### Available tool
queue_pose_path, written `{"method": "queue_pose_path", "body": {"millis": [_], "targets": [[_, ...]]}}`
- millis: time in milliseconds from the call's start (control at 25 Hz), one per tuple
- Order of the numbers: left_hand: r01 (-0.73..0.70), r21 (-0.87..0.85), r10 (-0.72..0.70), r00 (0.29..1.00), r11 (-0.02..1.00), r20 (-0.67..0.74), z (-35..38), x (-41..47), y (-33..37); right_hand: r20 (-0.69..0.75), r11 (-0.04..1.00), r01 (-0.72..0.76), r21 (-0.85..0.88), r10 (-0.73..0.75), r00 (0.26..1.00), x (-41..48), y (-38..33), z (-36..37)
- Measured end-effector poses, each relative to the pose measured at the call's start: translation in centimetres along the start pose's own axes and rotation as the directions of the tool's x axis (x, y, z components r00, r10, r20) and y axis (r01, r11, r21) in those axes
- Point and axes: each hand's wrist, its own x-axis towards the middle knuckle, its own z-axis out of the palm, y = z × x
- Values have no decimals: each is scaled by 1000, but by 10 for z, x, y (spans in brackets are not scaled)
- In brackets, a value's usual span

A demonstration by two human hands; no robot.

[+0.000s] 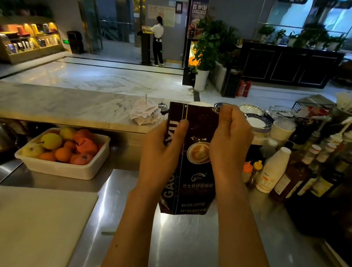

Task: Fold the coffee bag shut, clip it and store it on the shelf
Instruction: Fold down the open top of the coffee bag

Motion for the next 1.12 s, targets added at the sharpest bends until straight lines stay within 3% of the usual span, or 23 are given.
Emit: {"method": "queue_pose_path", "body": {"millis": [120,280,560,840,1000,1120], "targets": [[-11,58,16,997,998,-81,0,6,-1,142,995,-36,93,22,990,0,-5,1],[0,105,18,986,994,-168,-8,16,-7,471,983,-143,112,75,879,0,3,-4],[33,82,-24,994,996,-109,-10,22,-2,344,998,-22,56,2,939,-1,5,-2],[-37,207,76,980,978,-183,-12,31,1,430,994,-41,99,-6,903,-7,1,5],[-44,221,69,992,974,-103,-8,29,-4,275,998,-63,28,53,960,0,-5,17],[-40,235,67,992,971,-109,-9,29,-4,192,1000,19,-1,-18,981,-2,-9,26]]}}
